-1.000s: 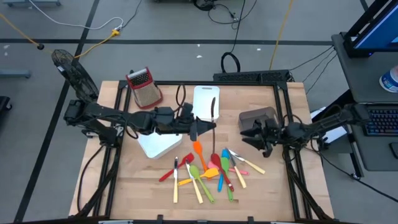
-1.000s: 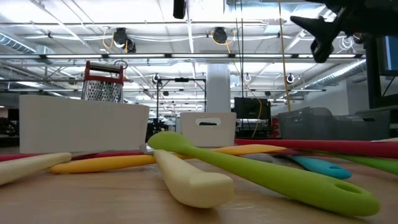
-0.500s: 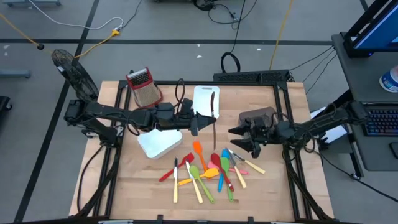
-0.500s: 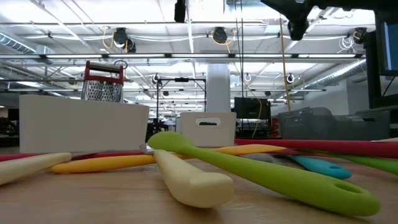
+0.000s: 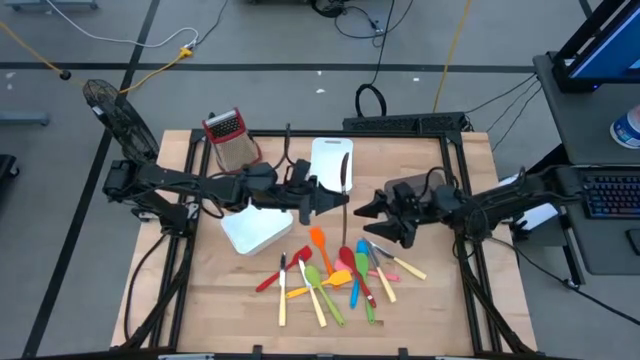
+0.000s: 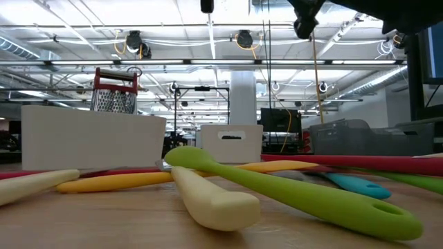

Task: Pick & Place Kitchen Items
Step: Put the brown serving spoon into the black bin

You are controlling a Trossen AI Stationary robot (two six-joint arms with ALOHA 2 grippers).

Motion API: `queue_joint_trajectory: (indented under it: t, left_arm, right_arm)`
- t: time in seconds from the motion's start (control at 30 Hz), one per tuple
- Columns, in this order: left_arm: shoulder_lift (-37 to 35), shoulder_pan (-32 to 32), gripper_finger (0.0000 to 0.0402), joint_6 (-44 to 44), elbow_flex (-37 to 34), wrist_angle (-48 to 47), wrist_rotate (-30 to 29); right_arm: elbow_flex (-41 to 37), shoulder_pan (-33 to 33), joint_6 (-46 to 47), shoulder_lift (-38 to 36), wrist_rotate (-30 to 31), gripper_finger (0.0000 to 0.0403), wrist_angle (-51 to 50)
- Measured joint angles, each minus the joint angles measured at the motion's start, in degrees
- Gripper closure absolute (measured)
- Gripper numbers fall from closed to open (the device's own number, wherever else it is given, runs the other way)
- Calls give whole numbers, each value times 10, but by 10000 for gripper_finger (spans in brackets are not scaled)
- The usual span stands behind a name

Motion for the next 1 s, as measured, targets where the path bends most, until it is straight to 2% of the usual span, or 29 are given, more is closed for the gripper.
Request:
queue_joint_trajectory:
  t: [0.33, 0.6, 0.73, 1.0]
  left_arm:
    - [10, 0, 386, 11, 0, 34, -27]
    - [28, 3, 386, 6, 0, 63, -12]
    - [28, 3, 386, 9, 0, 65, -11]
    - [52, 3, 386, -2, 0, 84, -4]
  right_arm:
    - [37, -4, -15, 53, -34, 103, 20]
    - [68, -11, -16, 87, -80, 103, 20]
    - [69, -11, -19, 86, -80, 104, 22]
    - [69, -14, -20, 86, -96, 144, 30]
